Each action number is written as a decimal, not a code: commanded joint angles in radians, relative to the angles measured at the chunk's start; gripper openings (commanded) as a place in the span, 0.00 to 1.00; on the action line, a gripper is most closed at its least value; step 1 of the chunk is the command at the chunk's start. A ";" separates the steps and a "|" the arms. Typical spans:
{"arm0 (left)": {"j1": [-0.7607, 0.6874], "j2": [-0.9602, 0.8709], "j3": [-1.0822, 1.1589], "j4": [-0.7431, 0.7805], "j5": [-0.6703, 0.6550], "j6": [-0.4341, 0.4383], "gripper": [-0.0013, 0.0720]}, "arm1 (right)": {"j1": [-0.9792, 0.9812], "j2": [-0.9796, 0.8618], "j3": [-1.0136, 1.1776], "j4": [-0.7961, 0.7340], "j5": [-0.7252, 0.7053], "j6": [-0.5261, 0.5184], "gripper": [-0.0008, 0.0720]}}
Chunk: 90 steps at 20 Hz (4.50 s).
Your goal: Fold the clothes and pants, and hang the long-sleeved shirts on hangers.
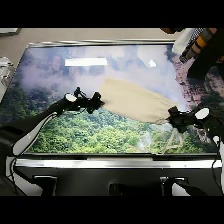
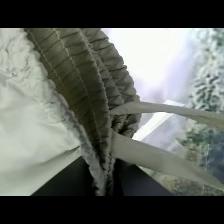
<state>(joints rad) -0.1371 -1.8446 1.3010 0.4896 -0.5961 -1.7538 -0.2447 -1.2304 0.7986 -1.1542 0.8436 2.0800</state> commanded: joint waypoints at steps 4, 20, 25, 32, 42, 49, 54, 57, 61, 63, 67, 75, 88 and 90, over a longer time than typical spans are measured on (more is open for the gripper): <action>0.113 0.125 -0.012 0.289 -0.259 -0.068 0.03 | 0.001 0.013 0.000 0.003 0.120 -0.076 0.06; 0.123 1.031 -0.886 0.498 -0.356 -0.268 0.03 | 0.001 0.013 0.000 0.032 0.380 -0.352 0.06; 0.123 1.003 -0.892 0.494 -0.266 -0.206 0.04 | 0.001 0.013 -0.038 0.048 0.315 -0.393 0.06; 0.123 0.886 -0.892 0.379 -0.149 -0.049 0.06 | 0.001 0.013 -0.152 0.078 0.198 -0.401 0.06; 0.350 0.885 -0.715 0.343 -0.252 0.317 0.69 | 0.001 0.013 -0.152 0.126 0.206 -0.447 0.46; 0.366 0.882 -0.712 0.344 -0.191 0.409 0.68 | 0.001 0.098 -0.150 0.075 0.195 -0.446 0.55; 0.367 0.882 -0.712 0.344 -0.132 0.420 0.68 | 0.001 0.238 -0.150 0.003 0.230 -0.431 0.60; 0.367 0.882 -0.712 0.344 -0.127 0.420 0.68 | 0.001 0.307 -0.150 -0.063 0.283 -0.418 0.61; 0.369 0.837 -0.675 0.344 -0.116 0.420 0.68 | 0.001 0.401 -0.136 -0.134 0.304 -0.367 0.65; 0.366 0.751 -0.608 0.343 -0.117 0.423 0.68 | 0.001 0.422 -0.102 -0.132 0.298 -0.343 0.65; 0.346 0.521 -0.462 0.271 -0.155 0.512 0.68 | 0.001 0.421 -0.058 -0.122 0.261 -0.324 0.68; 0.327 0.302 -0.303 0.219 -0.235 0.608 0.68 | 0.001 0.421 -0.058 -0.114 0.248 -0.302 0.68; 0.328 0.251 -0.303 0.220 -0.317 0.707 0.33 | 0.001 0.421 -0.058 -0.104 0.223 -0.283 0.68; 0.329 0.251 -0.302 0.216 -0.303 0.707 0.11 | 0.001 0.421 -0.058 -0.103 0.222 -0.283 0.68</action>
<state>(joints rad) 0.1905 -1.5875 0.9977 0.7086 -0.9039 -1.0557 -0.2443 -0.8101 0.7395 -1.2602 1.0664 1.7966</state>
